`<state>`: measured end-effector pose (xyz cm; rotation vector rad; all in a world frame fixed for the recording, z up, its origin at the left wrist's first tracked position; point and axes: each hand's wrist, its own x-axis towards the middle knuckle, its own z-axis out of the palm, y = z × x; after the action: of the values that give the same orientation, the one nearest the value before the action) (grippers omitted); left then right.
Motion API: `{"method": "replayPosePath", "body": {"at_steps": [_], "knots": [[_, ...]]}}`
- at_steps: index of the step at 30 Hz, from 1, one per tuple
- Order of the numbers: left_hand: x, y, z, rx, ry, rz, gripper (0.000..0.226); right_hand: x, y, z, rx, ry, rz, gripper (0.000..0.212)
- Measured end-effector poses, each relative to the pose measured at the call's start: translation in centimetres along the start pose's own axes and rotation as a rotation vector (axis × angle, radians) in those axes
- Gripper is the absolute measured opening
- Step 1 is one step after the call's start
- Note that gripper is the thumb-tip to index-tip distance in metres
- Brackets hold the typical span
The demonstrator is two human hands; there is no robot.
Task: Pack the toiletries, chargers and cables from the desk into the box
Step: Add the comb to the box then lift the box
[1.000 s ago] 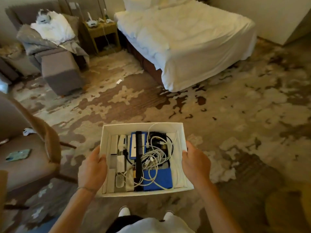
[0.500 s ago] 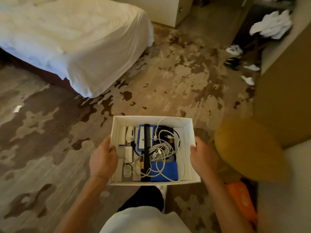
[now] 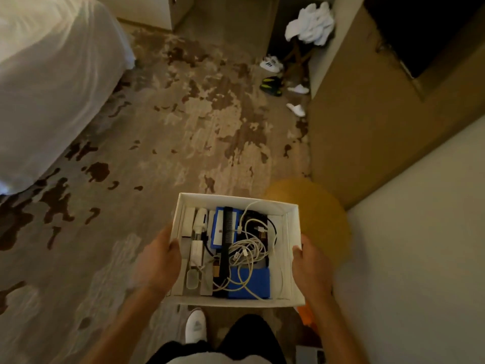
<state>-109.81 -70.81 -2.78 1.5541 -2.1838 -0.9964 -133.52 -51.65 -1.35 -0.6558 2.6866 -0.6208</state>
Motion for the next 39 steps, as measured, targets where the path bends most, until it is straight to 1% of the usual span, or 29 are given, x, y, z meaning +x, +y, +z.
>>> {"method": "replayPosePath", "body": {"at_steps": [4, 7, 9, 12, 17, 19, 22, 28, 35, 39], "knots": [[2.8, 4.5, 5.9, -0.053, -0.073, 0.016, 0.042, 5.0, 4.2, -2.5, -0.050, 0.020, 0.063, 0.033], [5.2, 7.3, 11.2, -0.034, -0.127, 0.031, 0.048, 9.6, 8.3, -3.6, -0.070, 0.024, 0.075, 0.035], [6.7, 9.5, 14.8, -0.032, -0.157, 0.017, 0.048, 12.8, 11.5, -3.9, -0.049, 0.022, 0.069, 0.031], [8.3, 12.8, 19.9, -0.010, -0.158, -0.039, 0.053, 17.7, 15.7, -4.5, -0.039, 0.002, 0.058, 0.026], [11.4, 16.3, 28.0, 0.024, -0.171, -0.124, 0.049, 26.1, 21.5, -3.5, -0.055, -0.016, 0.025, 0.022], [12.8, 17.2, 30.9, 0.050, -0.189, -0.137, 0.043, 29.1, 23.4, -2.4, -0.054, -0.027, 0.016, 0.020], [15.3, 17.8, 34.8, 0.084, -0.227, -0.143, 0.036, 32.9, 25.9, -0.6, -0.030, -0.051, 0.016, 0.022], [19.3, 16.7, 40.9, 0.135, -0.250, -0.151, 0.048, 37.4, 29.4, 2.9, -0.036, -0.100, 0.058, 0.025], [21.3, 15.8, 44.9, 0.081, -0.275, -0.140, 0.058, 39.7, 31.9, 4.8, -0.051, -0.089, 0.074, 0.025], [21.5, 15.4, 46.1, 0.071, -0.279, -0.150, 0.058, 40.3, 32.6, 5.7, -0.065, -0.083, 0.077, 0.024]]}}
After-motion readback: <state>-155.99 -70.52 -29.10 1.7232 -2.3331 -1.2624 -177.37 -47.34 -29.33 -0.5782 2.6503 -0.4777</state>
